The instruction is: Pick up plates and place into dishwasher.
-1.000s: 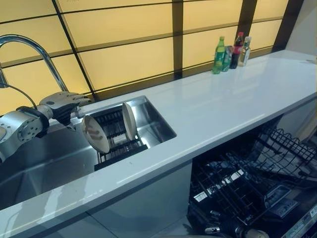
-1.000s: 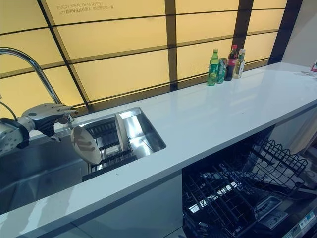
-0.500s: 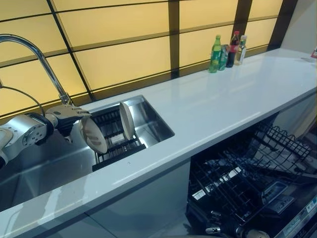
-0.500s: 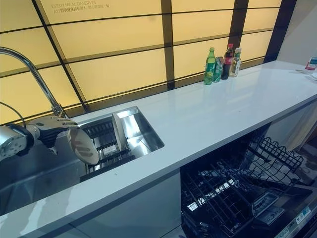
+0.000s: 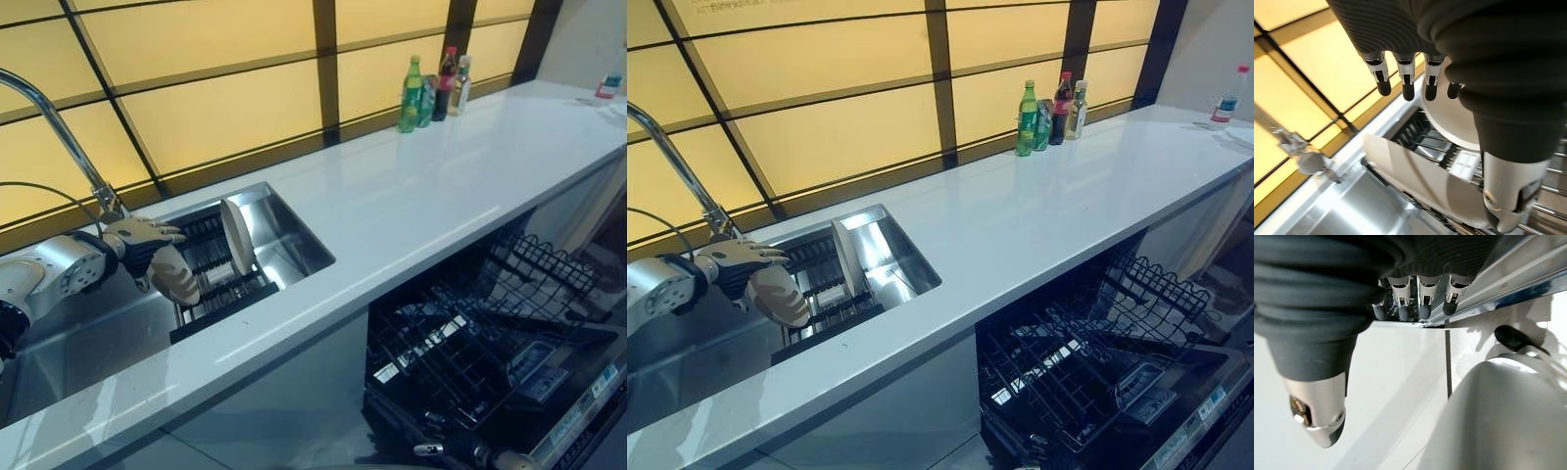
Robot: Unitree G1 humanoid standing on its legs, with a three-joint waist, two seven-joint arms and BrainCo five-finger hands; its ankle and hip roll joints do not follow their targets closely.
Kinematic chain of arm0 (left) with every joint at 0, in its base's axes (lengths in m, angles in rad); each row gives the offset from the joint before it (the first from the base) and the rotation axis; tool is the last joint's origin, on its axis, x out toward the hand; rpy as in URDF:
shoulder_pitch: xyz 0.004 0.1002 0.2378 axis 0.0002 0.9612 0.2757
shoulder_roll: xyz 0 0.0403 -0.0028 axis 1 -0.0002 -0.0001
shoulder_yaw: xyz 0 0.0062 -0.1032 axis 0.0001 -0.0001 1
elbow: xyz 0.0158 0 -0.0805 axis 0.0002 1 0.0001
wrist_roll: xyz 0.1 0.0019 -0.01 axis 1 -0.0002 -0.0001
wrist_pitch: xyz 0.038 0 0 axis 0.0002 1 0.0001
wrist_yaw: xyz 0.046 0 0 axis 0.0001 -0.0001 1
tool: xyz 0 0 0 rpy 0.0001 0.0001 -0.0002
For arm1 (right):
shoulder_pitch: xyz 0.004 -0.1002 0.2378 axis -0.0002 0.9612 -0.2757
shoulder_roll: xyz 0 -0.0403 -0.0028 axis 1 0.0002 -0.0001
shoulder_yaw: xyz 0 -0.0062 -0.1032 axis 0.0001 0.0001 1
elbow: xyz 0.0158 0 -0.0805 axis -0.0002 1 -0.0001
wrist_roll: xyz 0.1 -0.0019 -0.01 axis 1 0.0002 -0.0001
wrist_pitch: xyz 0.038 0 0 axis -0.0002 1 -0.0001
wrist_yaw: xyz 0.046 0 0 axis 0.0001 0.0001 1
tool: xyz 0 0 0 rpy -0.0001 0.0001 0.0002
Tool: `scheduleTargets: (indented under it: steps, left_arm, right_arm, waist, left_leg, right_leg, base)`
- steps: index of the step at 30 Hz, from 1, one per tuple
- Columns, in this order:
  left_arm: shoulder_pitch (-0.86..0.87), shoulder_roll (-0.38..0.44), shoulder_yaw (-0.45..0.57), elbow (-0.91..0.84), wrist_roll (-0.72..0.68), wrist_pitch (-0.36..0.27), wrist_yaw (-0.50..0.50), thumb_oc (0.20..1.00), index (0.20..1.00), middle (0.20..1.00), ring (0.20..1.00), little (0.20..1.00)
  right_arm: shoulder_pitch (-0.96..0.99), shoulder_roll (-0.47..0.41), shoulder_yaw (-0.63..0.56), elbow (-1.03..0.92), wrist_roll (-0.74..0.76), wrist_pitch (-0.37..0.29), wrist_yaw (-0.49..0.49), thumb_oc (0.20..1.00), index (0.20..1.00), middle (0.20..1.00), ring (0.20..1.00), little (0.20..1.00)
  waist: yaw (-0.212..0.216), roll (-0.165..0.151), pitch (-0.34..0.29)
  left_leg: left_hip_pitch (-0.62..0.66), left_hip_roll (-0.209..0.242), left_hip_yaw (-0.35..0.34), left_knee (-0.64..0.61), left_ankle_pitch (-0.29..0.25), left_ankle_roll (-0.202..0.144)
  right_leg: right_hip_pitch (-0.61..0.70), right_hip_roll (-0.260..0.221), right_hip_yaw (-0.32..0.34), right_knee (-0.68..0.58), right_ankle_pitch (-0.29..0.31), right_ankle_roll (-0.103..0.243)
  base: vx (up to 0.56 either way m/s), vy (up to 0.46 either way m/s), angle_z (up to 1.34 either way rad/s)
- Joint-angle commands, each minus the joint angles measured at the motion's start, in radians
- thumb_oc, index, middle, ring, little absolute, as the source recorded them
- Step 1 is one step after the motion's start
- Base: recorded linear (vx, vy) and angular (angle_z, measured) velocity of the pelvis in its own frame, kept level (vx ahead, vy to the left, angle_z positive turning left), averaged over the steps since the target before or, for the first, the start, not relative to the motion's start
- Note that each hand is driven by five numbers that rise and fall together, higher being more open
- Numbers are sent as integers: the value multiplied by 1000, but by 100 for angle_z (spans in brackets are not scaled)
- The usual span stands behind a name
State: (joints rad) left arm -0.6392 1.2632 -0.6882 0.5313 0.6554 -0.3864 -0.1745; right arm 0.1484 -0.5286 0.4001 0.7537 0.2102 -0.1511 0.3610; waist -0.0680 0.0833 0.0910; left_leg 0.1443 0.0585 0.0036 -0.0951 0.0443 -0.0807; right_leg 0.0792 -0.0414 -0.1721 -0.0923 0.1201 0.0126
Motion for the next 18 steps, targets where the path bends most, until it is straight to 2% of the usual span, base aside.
scheduleTargets:
  steps: [1, 5, 6, 7, 8, 9, 14, 18]
  left_arm:
    - [-124, 0, 22, 90, 32, 26, 41, 1000, 1000, 1000, 1000, 1000]
    - [-138, 1, 12, 110, 26, 28, 35, 1000, 1000, 1000, 1000, 1000]
    - [-144, 3, 8, 110, 20, 29, 24, 840, 840, 840, 840, 840]
    - [-150, 4, 2, 108, 21, 32, 15, 551, 551, 551, 551, 551]
    - [-152, 2, -2, 112, 22, 34, 10, 354, 354, 354, 354, 354]
    - [-152, 2, -1, 119, 21, 32, 9, 200, 200, 200, 200, 200]
    - [-154, 5, -7, 137, 45, 32, -32, 200, 200, 200, 200, 200]
    - [-161, 20, -32, 136, 56, 35, -106, 200, 200, 200, 200, 200]
  right_arm:
    - [-45, -20, -6, -54, 46, -64, -7, 1000, 1000, 1000, 1000, 1000]
    - [-43, -26, -10, -69, 67, -69, -14, 1000, 1000, 1000, 1000, 1000]
    - [-41, -26, -11, -73, 71, -72, -18, 1000, 1000, 1000, 1000, 1000]
    - [-39, -26, -15, -79, 73, -74, -18, 1000, 1000, 1000, 1000, 1000]
    - [-37, -25, -17, -83, 74, -77, -16, 1000, 1000, 1000, 1000, 1000]
    - [-36, -25, -20, -87, 77, -80, -14, 1000, 1000, 1000, 1000, 1000]
    - [-30, -19, -28, -97, 86, -90, -6, 1000, 1000, 1000, 1000, 1000]
    - [-31, -15, -31, -95, 95, -89, 0, 1000, 1000, 1000, 1000, 1000]
  waist:
    - [-15, -40, 66]
    - [-20, -45, 79]
    - [-20, -46, 80]
    - [-21, -46, 83]
    - [-22, -47, 85]
    - [-23, -47, 86]
    - [-25, -45, 87]
    - [-23, -40, 83]
  left_leg:
    - [-36, -106, 66, 8, -41, 88]
    - [-42, -106, 70, 8, -41, 89]
    - [-43, -106, 71, 8, -42, 89]
    - [-44, -106, 71, 8, -41, 90]
    - [-45, -106, 72, 8, -41, 90]
    - [-45, -106, 73, 8, -40, 90]
    - [-42, -107, 79, 8, -42, 90]
    - [-39, -109, 77, 8, -42, 89]
  right_leg:
    - [-6, -36, 39, 5, -27, 112]
    - [-16, -39, 44, 5, -20, 116]
    - [-18, -39, 44, 5, -19, 117]
    - [-20, -40, 44, 5, -17, 119]
    - [-22, -40, 45, 5, -16, 120]
    - [-23, -40, 46, 5, -15, 120]
    - [-20, -44, 43, 5, -15, 126]
    - [-15, -47, 36, 5, -18, 129]
  base:
    - [-25, 46, -10]
    - [-17, 22, -6]
    - [0, 0, 0]
    - [0, 0, 0]
    - [0, 0, 0]
    - [0, 0, 0]
    - [0, 0, 0]
    - [0, 0, 0]
